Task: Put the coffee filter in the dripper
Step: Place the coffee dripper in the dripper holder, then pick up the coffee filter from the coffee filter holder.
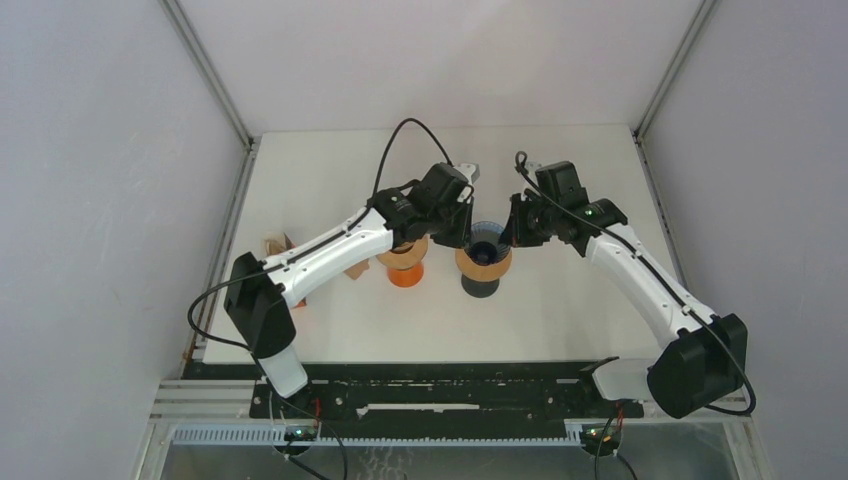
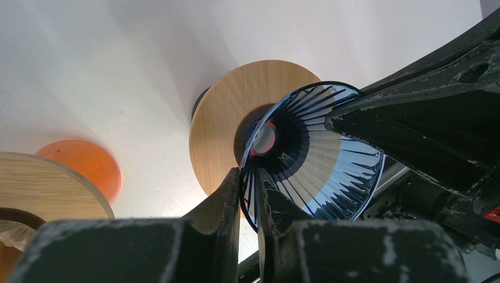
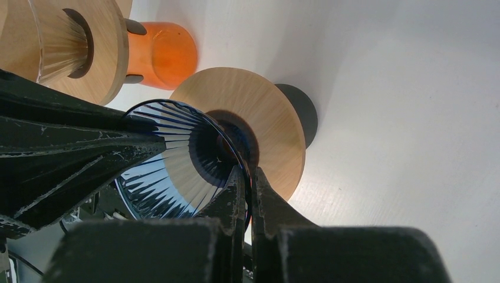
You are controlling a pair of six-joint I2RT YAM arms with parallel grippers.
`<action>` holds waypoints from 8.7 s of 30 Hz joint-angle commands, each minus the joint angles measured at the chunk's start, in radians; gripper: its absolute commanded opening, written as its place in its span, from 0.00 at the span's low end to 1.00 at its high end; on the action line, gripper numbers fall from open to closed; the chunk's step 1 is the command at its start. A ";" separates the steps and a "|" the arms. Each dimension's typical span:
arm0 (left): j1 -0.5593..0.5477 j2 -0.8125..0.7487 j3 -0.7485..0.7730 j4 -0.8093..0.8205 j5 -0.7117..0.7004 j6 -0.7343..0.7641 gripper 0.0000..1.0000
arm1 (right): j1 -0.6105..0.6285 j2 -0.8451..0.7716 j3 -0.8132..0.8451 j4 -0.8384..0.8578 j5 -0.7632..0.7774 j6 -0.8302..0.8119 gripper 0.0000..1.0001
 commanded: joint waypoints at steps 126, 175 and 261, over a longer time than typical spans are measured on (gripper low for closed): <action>0.806 -0.471 -0.466 -0.305 -0.586 0.181 0.39 | 0.025 -0.663 -0.309 0.210 0.270 -0.085 0.75; 0.812 -0.383 -0.452 -0.256 -0.552 0.223 0.21 | 0.007 -0.662 -0.316 0.213 0.250 -0.080 0.75; 0.841 -0.295 -0.400 -0.237 -0.459 0.268 0.32 | -0.018 -0.648 -0.323 0.224 0.212 -0.069 0.75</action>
